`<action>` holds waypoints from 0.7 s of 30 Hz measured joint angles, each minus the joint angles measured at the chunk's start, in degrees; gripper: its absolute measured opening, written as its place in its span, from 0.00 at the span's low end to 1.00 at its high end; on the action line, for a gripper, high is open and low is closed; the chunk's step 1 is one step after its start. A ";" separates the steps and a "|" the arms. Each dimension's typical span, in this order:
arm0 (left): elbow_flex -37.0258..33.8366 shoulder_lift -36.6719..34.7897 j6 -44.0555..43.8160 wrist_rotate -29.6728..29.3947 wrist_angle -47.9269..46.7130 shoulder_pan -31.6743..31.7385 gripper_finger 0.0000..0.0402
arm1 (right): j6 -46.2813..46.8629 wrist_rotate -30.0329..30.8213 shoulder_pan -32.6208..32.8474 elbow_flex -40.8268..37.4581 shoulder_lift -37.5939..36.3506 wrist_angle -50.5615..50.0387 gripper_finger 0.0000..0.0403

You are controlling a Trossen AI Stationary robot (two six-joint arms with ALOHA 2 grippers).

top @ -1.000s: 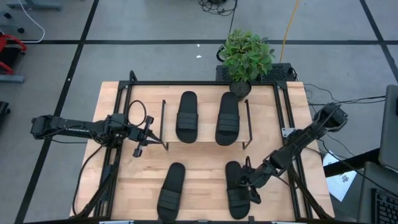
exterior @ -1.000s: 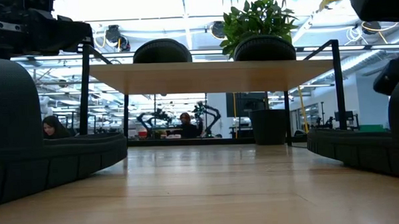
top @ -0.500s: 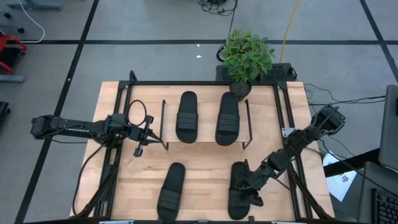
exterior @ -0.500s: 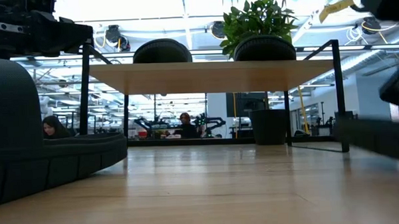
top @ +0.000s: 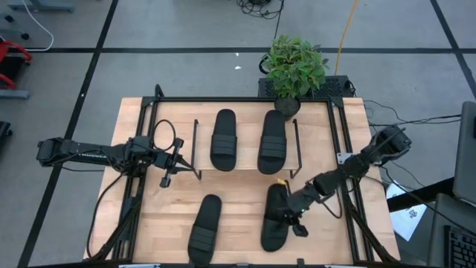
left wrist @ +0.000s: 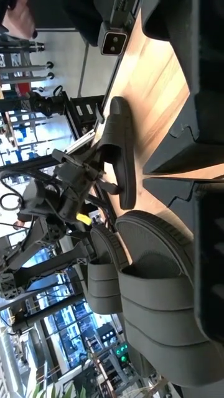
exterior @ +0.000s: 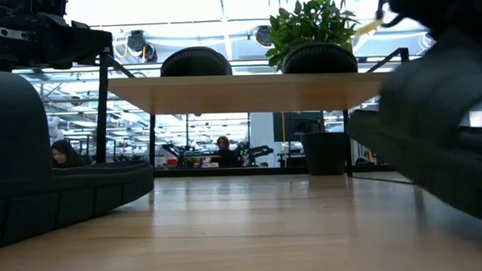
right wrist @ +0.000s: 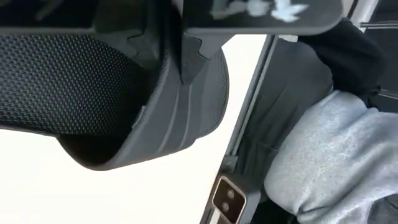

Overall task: Pick and place slides into the shelf
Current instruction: Put the right black slide under the shelf

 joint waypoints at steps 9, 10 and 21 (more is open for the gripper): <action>0.00 0.00 0.02 0.00 -1.37 0.00 0.06 | -5.50 -5.22 -5.20 6.85 0.00 -10.29 0.00; 0.00 0.02 0.02 0.00 -1.38 0.02 0.06 | -5.49 -5.20 -5.37 7.21 0.00 -11.08 0.00; 0.00 0.01 1.32 0.00 -1.43 0.01 0.06 | -5.17 -1.90 -6.73 7.28 0.00 -11.52 0.03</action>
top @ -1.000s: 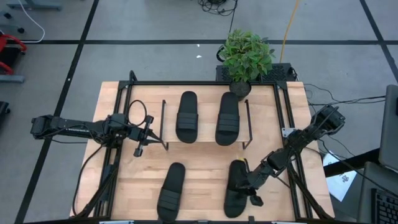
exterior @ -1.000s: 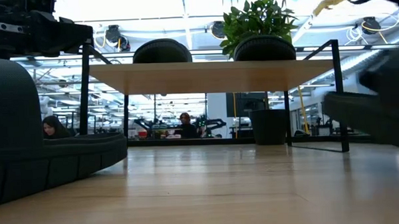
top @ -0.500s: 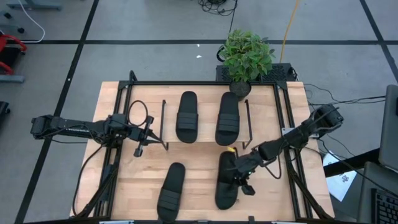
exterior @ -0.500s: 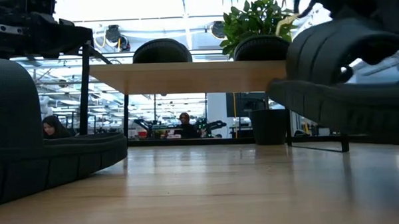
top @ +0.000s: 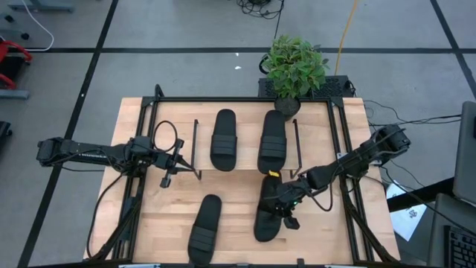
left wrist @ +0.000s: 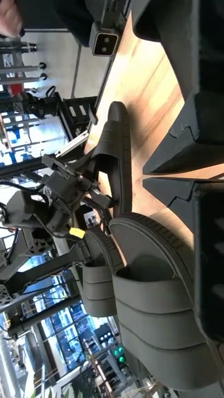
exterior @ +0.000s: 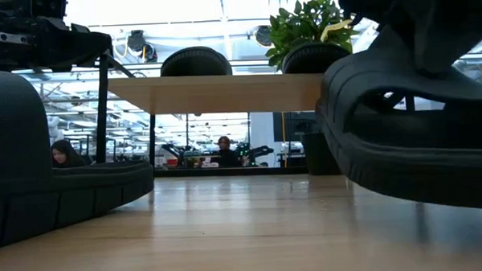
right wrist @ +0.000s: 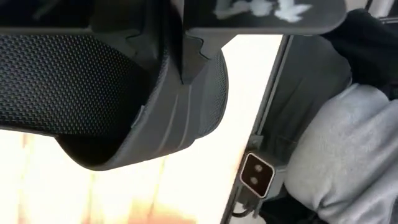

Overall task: Pick and place slides into the shelf
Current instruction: Put the right black slide under the shelf

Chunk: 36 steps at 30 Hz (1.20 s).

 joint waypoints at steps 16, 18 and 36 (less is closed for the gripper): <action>0.00 -0.01 -0.01 0.00 -0.11 -0.01 0.06 | 3.11 -0.01 -0.24 0.04 0.00 -2.92 0.14; 0.00 0.01 -0.01 0.00 -0.25 0.01 0.06 | 3.09 0.01 -0.24 0.04 0.00 -2.89 0.19; 0.00 -0.01 0.03 0.02 -0.83 0.01 0.06 | 1.85 2.80 0.59 0.19 -0.04 -0.89 0.37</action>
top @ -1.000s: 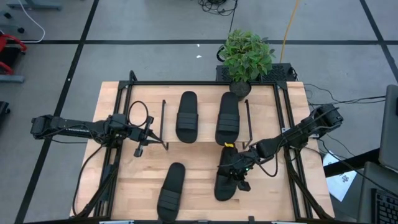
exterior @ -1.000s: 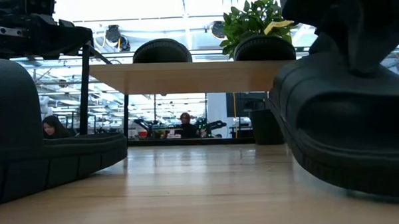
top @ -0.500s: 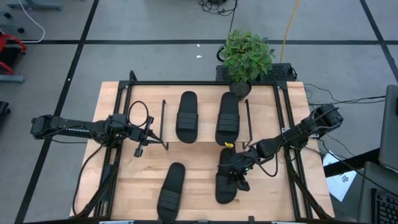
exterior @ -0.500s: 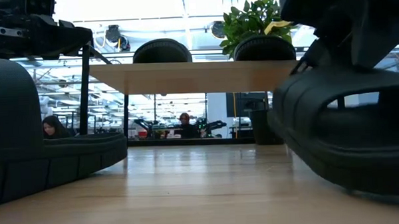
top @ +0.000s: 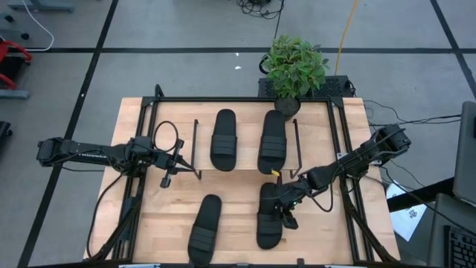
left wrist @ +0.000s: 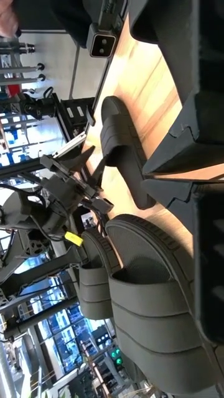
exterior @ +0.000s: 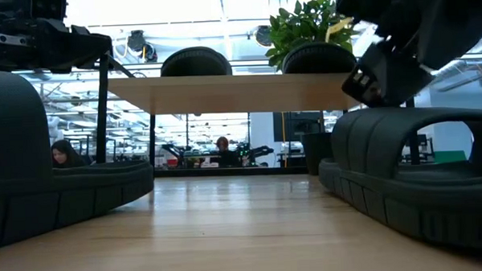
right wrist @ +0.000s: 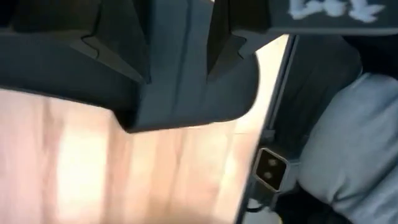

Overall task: Pick and place slides into the shelf
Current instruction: Put the right black slide under the shelf

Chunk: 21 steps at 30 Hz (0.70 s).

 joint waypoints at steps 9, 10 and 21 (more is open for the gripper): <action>0.04 0.00 0.29 -0.17 -0.36 -0.02 0.06 | -3.40 2.25 7.17 6.11 -0.02 -1.76 0.35; 0.04 0.00 0.28 -0.21 -0.38 -0.02 0.06 | -4.07 3.65 8.65 6.78 -0.02 -1.86 0.32; 0.04 0.00 0.50 -2.34 -0.29 -0.02 0.06 | 4.08 25.52 19.82 6.87 7.33 7.50 0.00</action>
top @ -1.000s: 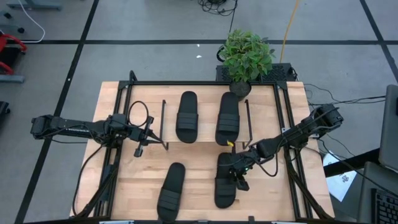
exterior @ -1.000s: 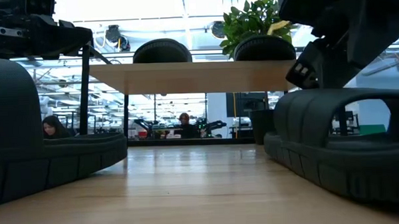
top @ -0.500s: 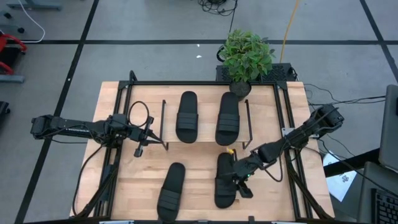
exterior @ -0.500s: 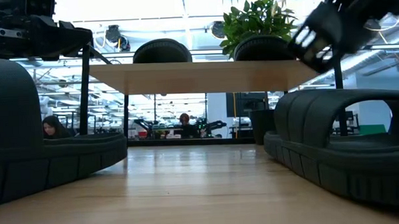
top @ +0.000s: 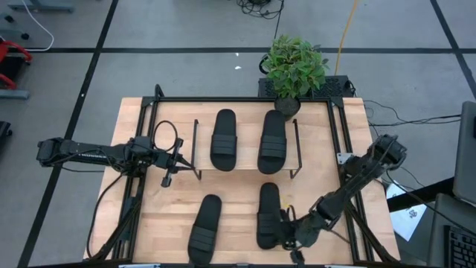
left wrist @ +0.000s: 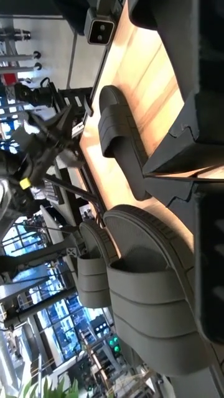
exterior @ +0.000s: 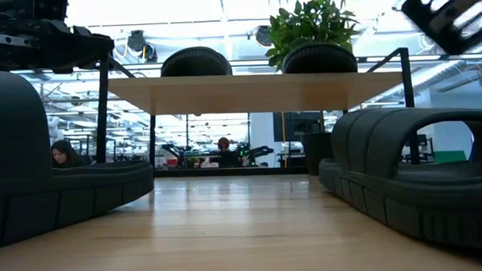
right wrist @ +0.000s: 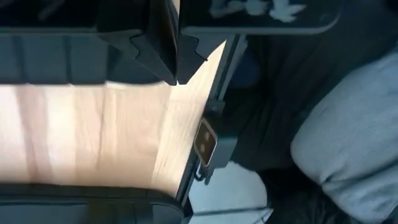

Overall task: Pick and place slides into the shelf
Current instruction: Put the right black slide under the shelf

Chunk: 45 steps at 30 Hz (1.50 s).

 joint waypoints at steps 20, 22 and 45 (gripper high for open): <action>0.00 0.00 -1.16 -0.11 -0.02 0.00 0.06 | 11.50 11.77 7.69 14.45 17.94 -1.64 0.00; 0.00 0.00 -1.39 -0.13 0.02 0.02 0.06 | 14.32 12.33 7.51 14.49 18.71 -1.77 0.00; 0.00 0.00 -1.92 -0.13 -0.04 0.02 0.06 | 26.15 18.18 6.97 14.49 22.07 -10.61 0.00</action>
